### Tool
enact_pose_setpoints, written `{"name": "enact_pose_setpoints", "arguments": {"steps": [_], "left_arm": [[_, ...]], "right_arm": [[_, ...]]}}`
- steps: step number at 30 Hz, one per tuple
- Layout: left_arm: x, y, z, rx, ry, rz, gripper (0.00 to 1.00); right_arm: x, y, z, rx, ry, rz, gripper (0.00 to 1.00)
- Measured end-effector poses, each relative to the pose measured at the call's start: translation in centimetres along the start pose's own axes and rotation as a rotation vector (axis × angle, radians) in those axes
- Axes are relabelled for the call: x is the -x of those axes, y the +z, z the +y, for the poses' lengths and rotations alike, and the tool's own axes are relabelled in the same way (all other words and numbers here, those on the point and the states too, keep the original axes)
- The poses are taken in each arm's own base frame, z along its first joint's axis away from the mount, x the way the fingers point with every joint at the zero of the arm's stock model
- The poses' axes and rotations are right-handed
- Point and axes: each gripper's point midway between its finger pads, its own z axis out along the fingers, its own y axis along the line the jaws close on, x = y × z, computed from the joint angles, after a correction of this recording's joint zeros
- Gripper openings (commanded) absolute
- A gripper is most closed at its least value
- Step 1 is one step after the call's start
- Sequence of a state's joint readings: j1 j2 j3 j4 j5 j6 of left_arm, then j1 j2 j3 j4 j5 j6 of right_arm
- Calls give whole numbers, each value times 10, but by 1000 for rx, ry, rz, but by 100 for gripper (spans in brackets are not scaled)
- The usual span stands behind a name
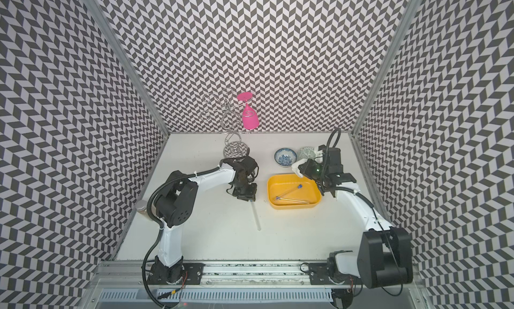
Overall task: Wipe the exteriors of test tubes
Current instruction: Pick up the test tube at the center of the board.
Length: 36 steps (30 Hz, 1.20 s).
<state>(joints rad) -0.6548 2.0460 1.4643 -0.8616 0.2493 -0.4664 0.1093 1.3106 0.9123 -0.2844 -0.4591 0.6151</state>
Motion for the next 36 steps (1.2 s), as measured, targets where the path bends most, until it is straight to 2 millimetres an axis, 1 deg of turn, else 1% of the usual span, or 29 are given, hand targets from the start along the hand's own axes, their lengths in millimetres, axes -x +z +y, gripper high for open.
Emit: {"name": "enact_pose_setpoints", "arguments": {"steps": [3, 6, 8, 12, 15, 19, 20, 21, 25, 26, 27, 28, 31, 32, 35, 36], "left_arm": [[0, 0, 1, 7, 2, -1, 25], [1, 0, 4, 22, 5, -7, 23], [2, 0, 6, 31, 4, -11, 20], [7, -3, 15, 54, 7, -34, 18], [12, -7, 29, 80, -2, -62, 15], [18, -16, 58, 126, -40, -102, 14], [18, -19, 64, 132, -53, -109, 14], [19, -20, 71, 138, -68, -115, 17], [23, -25, 90, 148, -100, -133, 46], [25, -27, 91, 145, -100, -143, 54], [25, -28, 91, 144, -100, -150, 60], [24, -28, 91, 147, -101, -155, 61], [18, -28, 94, 153, -104, -154, 61], [15, -28, 95, 156, -104, -154, 59], [8, -28, 97, 156, -102, -153, 45], [6, -28, 98, 155, -101, -153, 43]], "right_arm": [[-3, 0, -3, -4, 6, 4, 0], [-4, 0, -3, -3, 8, 5, 0], [-6, 0, -1, -1, 5, 7, 0], [-12, 1, 5, 11, -10, 18, 0], [-18, 3, 10, 22, -25, 27, 0], [-24, 7, 18, 36, -44, 37, 0], [-25, 8, 19, 39, -47, 38, 0], [-27, 9, 21, 42, -50, 42, 0], [-31, 14, 26, 46, -62, 54, 0], [-32, 16, 27, 46, -64, 59, 0], [-32, 18, 28, 47, -67, 61, 0], [-32, 19, 30, 48, -69, 63, 0], [-33, 20, 32, 49, -73, 63, 0], [-33, 20, 33, 50, -74, 62, 0], [-33, 21, 34, 53, -72, 58, 0], [-33, 21, 35, 54, -70, 57, 0]]}}
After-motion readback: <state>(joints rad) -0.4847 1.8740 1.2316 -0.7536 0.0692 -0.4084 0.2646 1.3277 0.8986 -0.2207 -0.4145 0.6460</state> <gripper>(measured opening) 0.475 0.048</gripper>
